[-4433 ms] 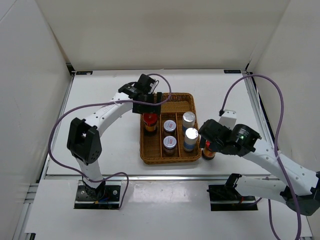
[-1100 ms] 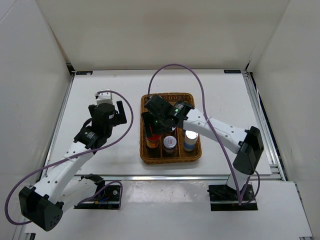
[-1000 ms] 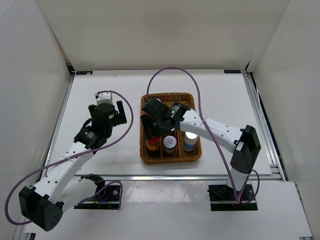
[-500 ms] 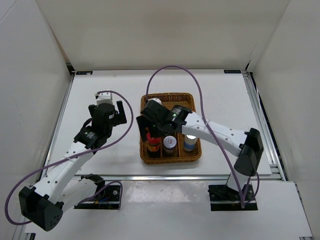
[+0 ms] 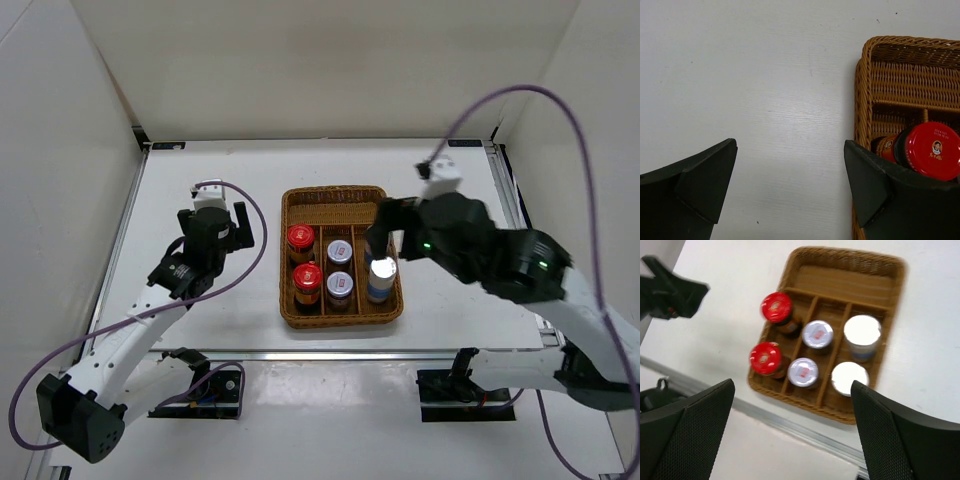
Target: Organize the condiment bottles
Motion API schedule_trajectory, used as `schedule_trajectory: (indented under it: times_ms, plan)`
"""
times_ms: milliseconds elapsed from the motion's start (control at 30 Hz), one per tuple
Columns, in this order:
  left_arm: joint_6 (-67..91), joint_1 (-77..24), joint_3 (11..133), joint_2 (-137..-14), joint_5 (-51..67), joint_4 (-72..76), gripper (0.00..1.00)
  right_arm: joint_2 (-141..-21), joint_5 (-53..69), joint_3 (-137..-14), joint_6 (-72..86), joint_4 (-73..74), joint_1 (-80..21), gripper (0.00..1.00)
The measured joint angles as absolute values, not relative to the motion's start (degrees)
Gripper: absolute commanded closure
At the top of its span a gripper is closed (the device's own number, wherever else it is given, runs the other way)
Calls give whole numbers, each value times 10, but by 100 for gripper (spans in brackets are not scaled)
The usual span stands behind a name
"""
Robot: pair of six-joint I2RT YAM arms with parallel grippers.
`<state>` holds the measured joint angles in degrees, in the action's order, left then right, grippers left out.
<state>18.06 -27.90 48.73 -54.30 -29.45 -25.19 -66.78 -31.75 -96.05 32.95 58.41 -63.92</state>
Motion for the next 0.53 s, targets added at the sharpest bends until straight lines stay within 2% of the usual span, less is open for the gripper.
schedule_trajectory:
  times_ms: [267, 533]
  plan:
    - [181, -279, 487, -539, -295, -248, 1, -481, -430, -854, 339, 637, -635, 0]
    - [181, -279, 487, -540, -294, -248, 1, -496, -495, -858, 345, 691, -635, 0]
